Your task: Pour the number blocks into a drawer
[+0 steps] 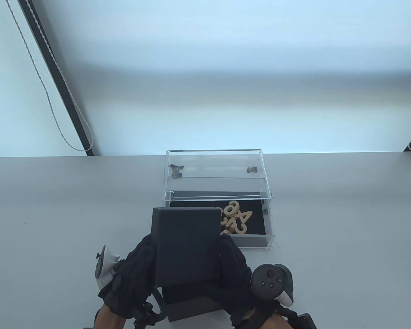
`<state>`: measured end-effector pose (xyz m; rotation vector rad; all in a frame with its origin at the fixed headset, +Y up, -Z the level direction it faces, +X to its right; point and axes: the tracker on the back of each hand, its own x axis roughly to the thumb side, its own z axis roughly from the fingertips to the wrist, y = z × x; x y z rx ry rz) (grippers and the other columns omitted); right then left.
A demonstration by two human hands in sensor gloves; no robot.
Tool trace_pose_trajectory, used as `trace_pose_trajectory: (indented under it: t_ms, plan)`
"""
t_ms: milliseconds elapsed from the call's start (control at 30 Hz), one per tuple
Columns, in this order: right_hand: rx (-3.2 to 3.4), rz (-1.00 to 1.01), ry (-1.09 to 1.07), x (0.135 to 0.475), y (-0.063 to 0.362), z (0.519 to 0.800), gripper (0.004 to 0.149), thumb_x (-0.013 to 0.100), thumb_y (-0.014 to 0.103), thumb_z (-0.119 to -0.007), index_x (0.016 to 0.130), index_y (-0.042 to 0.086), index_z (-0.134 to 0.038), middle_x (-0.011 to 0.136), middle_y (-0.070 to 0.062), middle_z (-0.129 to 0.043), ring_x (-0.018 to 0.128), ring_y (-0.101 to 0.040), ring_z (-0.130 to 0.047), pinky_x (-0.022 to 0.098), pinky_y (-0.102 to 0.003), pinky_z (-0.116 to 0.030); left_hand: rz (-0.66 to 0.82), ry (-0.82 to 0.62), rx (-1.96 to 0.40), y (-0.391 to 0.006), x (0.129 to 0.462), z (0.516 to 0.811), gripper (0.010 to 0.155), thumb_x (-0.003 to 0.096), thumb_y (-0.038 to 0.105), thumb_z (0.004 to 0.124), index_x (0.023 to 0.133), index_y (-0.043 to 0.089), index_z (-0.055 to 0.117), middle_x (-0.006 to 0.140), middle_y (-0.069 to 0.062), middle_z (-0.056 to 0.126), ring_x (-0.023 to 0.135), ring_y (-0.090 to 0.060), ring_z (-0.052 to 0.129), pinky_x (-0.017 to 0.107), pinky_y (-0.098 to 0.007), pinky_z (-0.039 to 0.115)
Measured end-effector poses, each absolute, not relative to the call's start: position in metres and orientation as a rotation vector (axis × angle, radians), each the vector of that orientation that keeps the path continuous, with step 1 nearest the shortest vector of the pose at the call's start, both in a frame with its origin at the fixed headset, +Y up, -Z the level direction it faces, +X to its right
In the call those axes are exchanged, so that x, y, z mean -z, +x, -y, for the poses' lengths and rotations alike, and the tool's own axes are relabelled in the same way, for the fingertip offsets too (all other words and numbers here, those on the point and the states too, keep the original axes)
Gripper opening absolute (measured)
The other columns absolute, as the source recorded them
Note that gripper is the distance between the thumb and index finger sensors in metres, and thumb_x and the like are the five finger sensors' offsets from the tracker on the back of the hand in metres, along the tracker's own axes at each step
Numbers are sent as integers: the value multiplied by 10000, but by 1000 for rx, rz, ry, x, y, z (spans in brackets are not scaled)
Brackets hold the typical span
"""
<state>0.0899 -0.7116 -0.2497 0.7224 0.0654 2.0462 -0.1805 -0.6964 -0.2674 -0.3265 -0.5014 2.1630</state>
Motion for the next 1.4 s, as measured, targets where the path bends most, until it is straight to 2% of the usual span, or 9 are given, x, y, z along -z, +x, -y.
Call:
trace_pose_trajectory:
  t_ms: [367,633,700,800,900,967,1133,1400]
  plan:
    - [-1972,-60,744,248,87,710,1023,453,572,-784,888,392,124,1084,-21,93,1014,-524,-48,658,-767,-133,533,-376,-2189,-173,265,695,627,520,454,620,1067,194,456,1088,-123,695,961,-334,811,694,-514,757]
    - [-1873,26,756,245,89,705,980,455,518,-778,903,390,85,1066,3,104,1039,-441,-60,671,-746,-140,554,-347,-2169,-174,262,688,704,515,415,615,1087,231,248,1165,-160,473,1026,-393,686,737,-582,638]
    - [-1870,36,765,244,89,703,977,455,510,-776,905,387,82,1063,-6,104,1043,-430,-72,673,-744,-146,549,-322,-2124,-178,261,685,722,514,401,626,1085,251,211,1184,-158,391,1044,-429,621,746,-611,588]
    - [-1871,52,784,242,90,700,970,454,506,-775,914,379,70,1065,-25,94,1043,-429,-86,672,-744,-158,546,-189,-1979,-187,259,673,771,506,370,650,1070,301,128,1201,-130,249,1076,-455,486,756,-652,489]
    - [-1878,65,800,241,90,696,968,452,510,-772,924,366,61,1067,-51,84,1041,-437,-102,668,-746,-177,584,-91,-1788,-196,257,665,810,512,391,635,1050,353,30,1202,-97,118,1106,-444,345,763,-672,411]
    - [-1874,50,804,239,91,695,968,451,513,-773,927,364,57,1069,-58,79,1041,-439,-108,668,-747,-181,588,-58,-1712,-201,257,661,812,508,384,642,1051,379,37,1197,-83,69,1113,-425,249,763,-687,346]
    - [-1883,18,795,238,93,696,963,452,514,-769,934,353,49,1068,-80,74,1035,-457,-117,666,-751,-192,560,-94,-1617,-206,257,663,785,504,388,649,1074,392,110,1190,-61,18,1077,-415,66,701,-719,127]
    - [-1957,-32,783,236,96,696,943,453,511,-765,958,331,11,1065,-134,56,1019,-514,-185,660,-764,-256,498,-200,-1474,-214,260,670,820,508,425,655,1044,358,39,1164,-58,-40,1056,-410,-7,654,-728,53]
